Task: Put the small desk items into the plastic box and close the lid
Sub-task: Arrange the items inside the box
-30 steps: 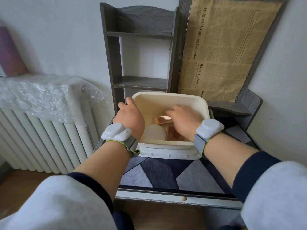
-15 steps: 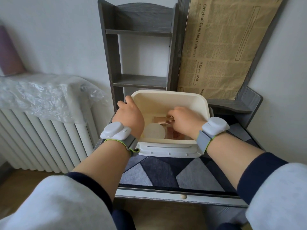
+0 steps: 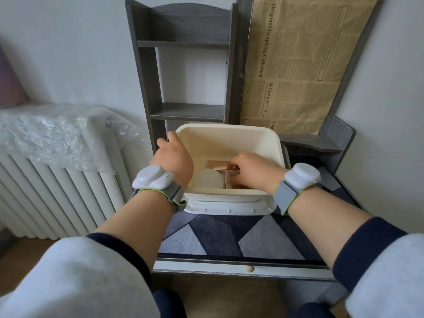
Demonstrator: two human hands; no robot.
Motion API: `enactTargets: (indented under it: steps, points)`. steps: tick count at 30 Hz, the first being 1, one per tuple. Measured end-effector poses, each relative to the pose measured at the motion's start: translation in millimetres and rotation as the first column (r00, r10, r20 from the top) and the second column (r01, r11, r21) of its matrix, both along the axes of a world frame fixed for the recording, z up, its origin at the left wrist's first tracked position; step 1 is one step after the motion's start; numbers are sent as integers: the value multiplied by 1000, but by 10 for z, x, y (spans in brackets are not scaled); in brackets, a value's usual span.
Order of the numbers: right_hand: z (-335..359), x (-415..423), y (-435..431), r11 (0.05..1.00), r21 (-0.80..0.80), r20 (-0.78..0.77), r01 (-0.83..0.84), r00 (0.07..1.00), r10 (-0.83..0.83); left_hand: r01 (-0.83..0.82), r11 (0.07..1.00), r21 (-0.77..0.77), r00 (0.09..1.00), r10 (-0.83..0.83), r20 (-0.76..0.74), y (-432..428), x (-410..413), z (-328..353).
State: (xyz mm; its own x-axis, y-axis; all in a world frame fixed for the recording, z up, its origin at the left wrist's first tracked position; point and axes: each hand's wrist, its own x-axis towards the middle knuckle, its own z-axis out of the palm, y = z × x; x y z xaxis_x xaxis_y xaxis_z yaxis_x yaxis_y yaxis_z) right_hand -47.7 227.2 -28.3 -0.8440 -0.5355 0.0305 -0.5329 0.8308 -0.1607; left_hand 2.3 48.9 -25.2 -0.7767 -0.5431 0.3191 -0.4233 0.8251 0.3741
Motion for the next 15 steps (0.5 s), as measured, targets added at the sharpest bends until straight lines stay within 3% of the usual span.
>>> enactTargets:
  steps: [3, 5, 7, 9, 12, 15]
  points:
    - [59, 38, 101, 970, -243, -209, 10, 976, -62, 2, 1000, 7, 1000, -2, 16, -23, -15, -3]
    - [94, 81, 221, 885, -464, -409, -35, 895, -179, -2, 1000, 14, 1000, 2, 21, -26, -29, 3]
    - [92, 108, 359, 818, -574, -496, -33, 809, -315, -9, 1000, 15, 999, 8, 33, -11, -51, 20]
    - [41, 89, 487, 797, -593, -401, 119, 814, -420, -34, 999, 22, 998, 32, 58, 17, -74, 54]
    - [-37, 30, 631, 773, -487, -46, 407, 871, -489, -33, 999, 35, 997, 31, 68, 19, -89, 84]
    - [-65, -27, 669, 753, -491, 130, 438, 892, -433, 0, 1000, 29, 997, -2, 71, -35, -126, 76]
